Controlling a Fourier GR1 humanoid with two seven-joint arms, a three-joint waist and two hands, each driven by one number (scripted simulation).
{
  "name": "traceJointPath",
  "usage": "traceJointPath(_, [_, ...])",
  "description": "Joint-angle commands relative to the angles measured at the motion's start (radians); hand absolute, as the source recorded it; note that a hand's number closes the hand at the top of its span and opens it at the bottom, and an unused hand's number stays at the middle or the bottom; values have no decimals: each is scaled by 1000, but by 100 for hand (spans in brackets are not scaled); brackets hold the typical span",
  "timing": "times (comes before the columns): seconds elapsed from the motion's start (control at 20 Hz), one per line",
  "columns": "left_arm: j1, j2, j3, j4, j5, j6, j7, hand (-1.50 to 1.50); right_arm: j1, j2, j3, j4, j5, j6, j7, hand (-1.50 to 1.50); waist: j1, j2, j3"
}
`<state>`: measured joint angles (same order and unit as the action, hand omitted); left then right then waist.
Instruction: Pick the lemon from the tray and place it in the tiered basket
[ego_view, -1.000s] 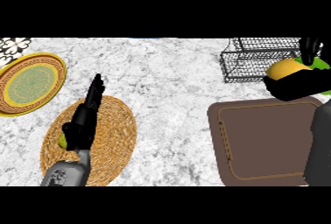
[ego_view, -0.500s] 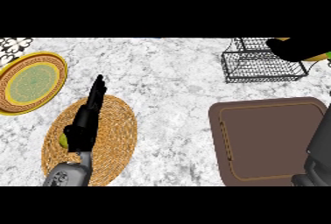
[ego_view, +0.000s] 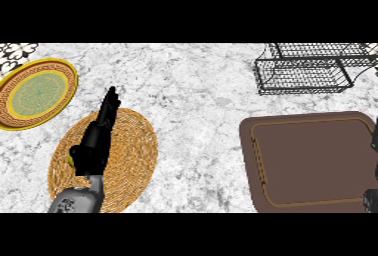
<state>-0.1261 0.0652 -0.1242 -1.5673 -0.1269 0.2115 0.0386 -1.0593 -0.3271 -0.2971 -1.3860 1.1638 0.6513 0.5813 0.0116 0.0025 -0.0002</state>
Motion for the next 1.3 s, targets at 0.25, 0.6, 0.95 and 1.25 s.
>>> traceJointPath(0.25, [-59, -33, 10, 70, -15, 16, -20, 0, -1, -146, 30, 348, 57, -244, -192, 150, 1, 5, 0])
traceJointPath(0.6, [-30, -17, 0, 23, -24, 1, -7, 0, -49, -64, -152, 498, -61, -362, -80, -150, 10, 5, 0])
traceJointPath(0.95, [-54, 6, 39, 22, 0, -22, 36, 0, -63, -113, -278, 509, -206, -452, -157, -150, -3, 0, 1])
traceJointPath(1.25, [-15, -2, 36, -21, 4, -15, 35, 0, -56, -205, -382, 418, -272, -505, -85, -150, -17, -8, 0])
